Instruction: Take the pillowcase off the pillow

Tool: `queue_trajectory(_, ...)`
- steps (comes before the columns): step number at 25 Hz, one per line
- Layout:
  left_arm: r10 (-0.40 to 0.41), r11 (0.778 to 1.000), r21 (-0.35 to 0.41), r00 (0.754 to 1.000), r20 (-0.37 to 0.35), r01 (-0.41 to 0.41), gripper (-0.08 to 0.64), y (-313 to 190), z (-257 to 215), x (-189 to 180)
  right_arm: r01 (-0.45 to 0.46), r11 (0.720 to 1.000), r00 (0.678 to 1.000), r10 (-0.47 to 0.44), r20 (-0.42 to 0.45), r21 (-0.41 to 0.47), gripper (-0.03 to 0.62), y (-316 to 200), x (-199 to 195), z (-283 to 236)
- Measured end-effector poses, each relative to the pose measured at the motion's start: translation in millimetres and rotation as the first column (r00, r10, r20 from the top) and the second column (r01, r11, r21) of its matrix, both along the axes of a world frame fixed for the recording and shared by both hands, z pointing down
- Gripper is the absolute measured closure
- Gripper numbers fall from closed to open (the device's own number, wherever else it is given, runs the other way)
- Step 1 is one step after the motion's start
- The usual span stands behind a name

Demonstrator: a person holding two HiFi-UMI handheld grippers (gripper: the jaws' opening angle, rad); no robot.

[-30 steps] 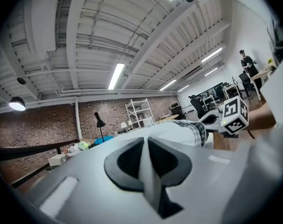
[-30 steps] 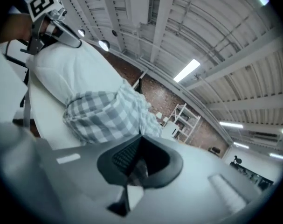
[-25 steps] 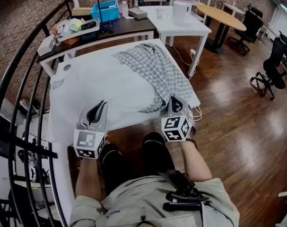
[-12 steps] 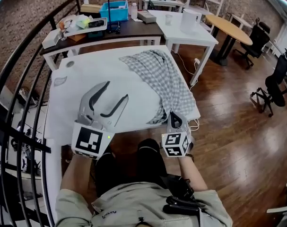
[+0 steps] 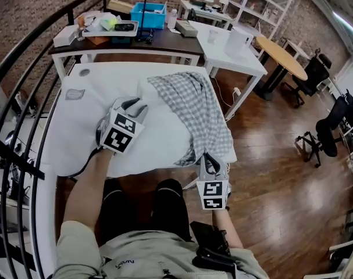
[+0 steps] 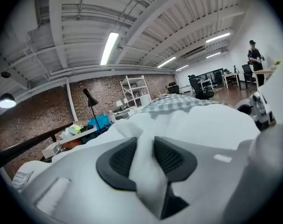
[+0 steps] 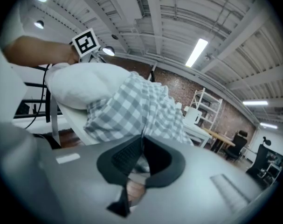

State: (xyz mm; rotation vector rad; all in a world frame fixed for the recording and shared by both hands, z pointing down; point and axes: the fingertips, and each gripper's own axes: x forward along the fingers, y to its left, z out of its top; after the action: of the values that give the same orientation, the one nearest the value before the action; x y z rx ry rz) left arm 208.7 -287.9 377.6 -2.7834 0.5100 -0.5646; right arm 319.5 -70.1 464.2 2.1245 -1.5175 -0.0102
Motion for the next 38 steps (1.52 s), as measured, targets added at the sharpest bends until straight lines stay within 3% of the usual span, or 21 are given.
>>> queue_trajectory(2, -0.003, 0.999, 0.042, 0.999, -0.033, 0.004, 0.481, 8, 1, -5, 0.027, 0.999, 0.998, -0.029, 0.051, 0.045, 0.537, 9, 0, -19)
queue_trajectory(4, -0.001, 0.997, 0.073, 0.997, -0.074, 0.007, 0.521, 17, 4, -11, 0.066, 0.987, 0.993, -0.079, 0.086, 0.149, 0.471, 16, -3, -57)
queue_trajectory(6, -0.003, 0.995, 0.096, 0.994, -0.108, 0.013, 0.534, 24, 6, -16, 0.114, 0.952, 0.988, -0.140, 0.073, 0.283, 0.459, 15, -8, -113)
queue_trajectory(8, -0.006, 0.992, 0.125, 0.992, -0.130, 0.023, 0.540, 32, 8, -19, 0.182, 0.899, 0.978, -0.208, 0.024, 0.398, 0.459, 4, -18, -173)
queue_trajectory(10, -0.011, 0.986, 0.165, 0.990, -0.143, 0.035, 0.543, 38, 11, -21, 0.253, 0.864, 0.965, -0.259, -0.046, 0.435, 0.459, -24, -26, -216)
queue_trajectory(11, -0.013, 0.982, 0.186, 0.989, -0.150, 0.041, 0.544, 41, 11, -23, 0.277, 0.866, 0.960, -0.269, -0.079, 0.415, 0.459, -47, -26, -227)
queue_trajectory(14, -0.013, 0.972, 0.228, 0.984, -0.175, 0.054, 0.546, 45, 12, -29, 0.300, 0.913, 0.954, -0.283, -0.099, 0.275, 0.455, -133, -14, -226)
queue_trajectory(18, -0.003, 0.963, 0.263, 0.976, -0.216, 0.061, 0.546, 55, 13, -35, 0.255, 0.966, 0.963, -0.258, -0.080, -0.042, 0.404, -224, 6, -184)
queue_trajectory(21, 0.002, 0.959, 0.276, 0.970, -0.243, 0.067, 0.548, 57, 10, -39, 0.186, 0.941, 0.973, -0.216, -0.079, -0.283, 0.392, -250, 22, -142)
queue_trajectory(23, 0.009, 0.960, 0.272, 0.967, -0.254, 0.062, 0.548, 58, 8, -40, 0.167, 0.920, 0.973, -0.211, -0.089, -0.355, 0.558, -253, 25, -127)
queue_trajectory(25, 0.019, 0.963, 0.263, 0.962, -0.271, 0.055, 0.548, 59, 2, -43, 0.148, 0.927, 0.967, -0.209, -0.146, -0.345, 0.580, -253, 23, -133)
queue_trajectory(27, 0.027, 0.965, 0.256, 0.950, -0.310, 0.056, 0.548, 59, -13, -52, 0.117, 0.951, 0.952, -0.189, -0.239, -0.286, 0.581, -254, 25, -157)
queue_trajectory(31, 0.049, 0.963, 0.260, 0.896, -0.442, 0.076, 0.548, 63, -74, -79, -0.013, 0.980, 0.902, -0.075, -0.424, -0.200, 0.586, -242, 63, -202)
queue_trajectory(33, 0.046, 0.969, 0.234, 0.867, -0.495, 0.082, 0.548, 63, -93, -87, -0.059, 0.984, 0.903, -0.018, -0.430, -0.166, 0.586, -235, 85, -209)
queue_trajectory(38, 0.024, 0.985, 0.160, 0.873, -0.487, 0.062, 0.548, 43, -89, -94, -0.215, 0.965, 0.895, 0.132, -0.427, -0.153, 0.586, -218, 147, -191)
